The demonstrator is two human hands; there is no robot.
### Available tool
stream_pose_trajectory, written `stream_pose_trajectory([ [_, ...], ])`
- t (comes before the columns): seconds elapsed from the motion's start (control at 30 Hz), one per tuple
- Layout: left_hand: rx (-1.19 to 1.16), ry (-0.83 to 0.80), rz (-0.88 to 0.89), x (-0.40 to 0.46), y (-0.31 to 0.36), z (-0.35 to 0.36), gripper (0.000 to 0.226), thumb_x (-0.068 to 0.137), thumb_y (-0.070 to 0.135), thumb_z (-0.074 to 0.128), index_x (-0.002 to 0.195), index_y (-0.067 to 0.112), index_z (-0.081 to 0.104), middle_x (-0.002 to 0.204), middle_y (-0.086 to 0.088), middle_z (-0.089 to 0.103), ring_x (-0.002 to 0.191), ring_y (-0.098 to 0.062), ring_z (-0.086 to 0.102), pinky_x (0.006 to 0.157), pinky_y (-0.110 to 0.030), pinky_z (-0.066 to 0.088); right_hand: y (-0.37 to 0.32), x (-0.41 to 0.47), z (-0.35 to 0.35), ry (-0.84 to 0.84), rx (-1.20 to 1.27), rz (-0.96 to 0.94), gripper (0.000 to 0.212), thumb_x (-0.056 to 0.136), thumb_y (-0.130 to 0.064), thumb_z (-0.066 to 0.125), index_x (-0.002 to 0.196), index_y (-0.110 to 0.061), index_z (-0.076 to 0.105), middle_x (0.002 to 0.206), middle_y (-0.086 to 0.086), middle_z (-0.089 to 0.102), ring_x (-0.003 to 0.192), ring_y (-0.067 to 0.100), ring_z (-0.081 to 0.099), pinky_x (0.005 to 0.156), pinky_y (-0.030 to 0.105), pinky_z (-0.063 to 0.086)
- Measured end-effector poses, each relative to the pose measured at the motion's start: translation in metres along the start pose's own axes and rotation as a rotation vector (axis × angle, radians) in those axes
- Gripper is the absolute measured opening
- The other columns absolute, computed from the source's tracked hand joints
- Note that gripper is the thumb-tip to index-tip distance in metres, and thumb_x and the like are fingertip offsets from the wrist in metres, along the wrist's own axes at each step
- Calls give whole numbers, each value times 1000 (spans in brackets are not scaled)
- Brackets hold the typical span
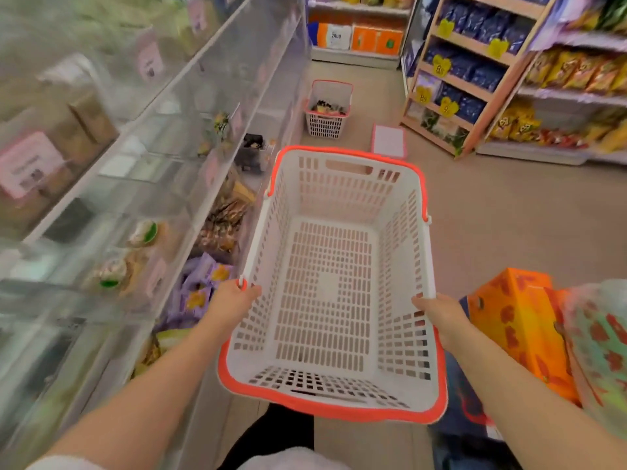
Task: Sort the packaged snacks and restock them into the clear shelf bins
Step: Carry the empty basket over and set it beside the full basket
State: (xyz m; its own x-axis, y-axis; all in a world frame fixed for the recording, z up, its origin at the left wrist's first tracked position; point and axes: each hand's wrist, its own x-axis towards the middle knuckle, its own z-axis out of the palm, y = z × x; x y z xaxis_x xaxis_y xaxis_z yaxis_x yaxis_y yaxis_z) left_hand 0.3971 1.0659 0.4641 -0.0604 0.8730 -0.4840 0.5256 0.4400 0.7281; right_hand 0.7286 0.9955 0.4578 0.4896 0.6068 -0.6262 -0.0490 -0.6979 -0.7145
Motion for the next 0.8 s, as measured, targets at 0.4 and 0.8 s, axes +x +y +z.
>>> stream_pose_trajectory([
  [0.4,-9,-68,37,262,214,27,35,89,22,58,62,12,39,55,-8,33,48,-18,34,49,-26,28,-204,227,7,18,51,34,20,92,-11,55,109,-1,56,95,20,63,84,36,63,73,46,54],
  [0.8,-53,30,1,487,403,106,44,88,23,60,58,18,28,48,2,28,34,-8,23,35,-19,22,-422,485,-22,-48,-33,-34,23,90,-8,57,111,2,56,99,23,62,80,33,60,65,39,51],
])
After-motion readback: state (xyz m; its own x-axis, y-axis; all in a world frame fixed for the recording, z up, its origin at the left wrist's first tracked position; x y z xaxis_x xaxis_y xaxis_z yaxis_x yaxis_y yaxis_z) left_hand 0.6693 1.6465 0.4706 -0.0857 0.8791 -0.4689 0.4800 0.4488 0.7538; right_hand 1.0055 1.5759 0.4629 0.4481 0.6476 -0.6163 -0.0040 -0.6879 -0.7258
